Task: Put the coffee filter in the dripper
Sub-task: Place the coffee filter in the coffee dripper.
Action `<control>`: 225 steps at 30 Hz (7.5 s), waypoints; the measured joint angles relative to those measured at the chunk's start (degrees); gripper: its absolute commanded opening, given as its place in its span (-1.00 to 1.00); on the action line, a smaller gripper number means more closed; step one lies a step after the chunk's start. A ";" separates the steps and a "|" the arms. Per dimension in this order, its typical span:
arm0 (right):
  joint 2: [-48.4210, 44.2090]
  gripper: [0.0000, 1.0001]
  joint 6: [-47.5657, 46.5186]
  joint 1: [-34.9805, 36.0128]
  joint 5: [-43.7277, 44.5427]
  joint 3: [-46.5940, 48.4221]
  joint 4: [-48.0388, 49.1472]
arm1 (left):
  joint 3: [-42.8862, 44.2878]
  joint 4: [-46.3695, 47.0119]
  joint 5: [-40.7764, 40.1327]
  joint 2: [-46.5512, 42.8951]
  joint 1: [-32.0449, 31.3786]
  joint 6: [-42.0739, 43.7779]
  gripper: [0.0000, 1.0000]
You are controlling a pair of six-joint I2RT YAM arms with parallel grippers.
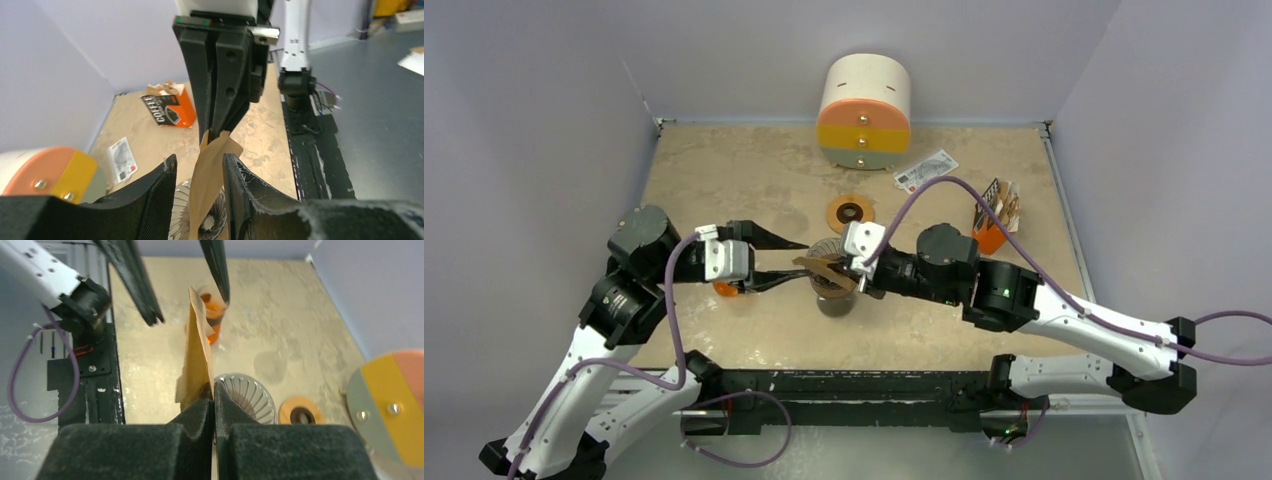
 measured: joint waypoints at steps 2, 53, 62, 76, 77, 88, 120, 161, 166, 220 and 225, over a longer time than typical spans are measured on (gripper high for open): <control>1.79 -1.00 2.40 0.00 3.76 2.71 -3.93 | 0.57 -0.20 -3.50 -0.68 0.00 -2.23 -0.25; 29.99 -1.00 44.98 -6.99 24.59 39.52 -45.35 | -3.37 10.67 -31.10 11.43 0.00 -70.66 -1.00; 29.99 -1.00 44.87 -4.20 29.79 39.52 -45.33 | -2.49 8.92 -33.09 14.56 0.00 -73.59 -1.00; 29.99 -1.00 44.76 -2.34 36.00 39.52 -45.31 | 6.25 -2.27 -33.14 19.56 -1.05 -68.59 -1.00; 29.99 -1.00 44.76 -2.21 36.37 39.52 -45.31 | 7.02 -3.45 -33.16 20.17 -1.55 -67.84 -1.00; 30.27 -1.00 45.64 0.57 40.09 39.76 -46.88 | 15.85 -15.28 -42.75 26.75 -9.57 -59.52 -1.00; 25.24 -1.00 55.17 1.88 42.36 30.91 -42.66 | 22.29 -34.93 -56.43 31.10 -17.42 -53.40 -1.00; 14.32 -1.00 71.65 1.88 33.68 12.61 -26.80 | 20.41 -36.74 -64.32 35.58 -23.28 -54.21 -1.00; 13.16 -1.00 72.81 1.88 33.75 9.75 -24.72 | 19.76 -36.61 -64.41 35.56 -23.28 -54.45 -1.00; 7.50 -1.00 81.20 -4.87 29.33 -5.60 -11.50 | 18.91 -36.92 -67.60 40.96 -23.32 -52.26 -0.67; 7.50 -0.86 82.07 -6.40 27.10 -7.15 -9.90 | 18.91 -36.94 -67.60 42.32 -23.32 -51.93 -0.67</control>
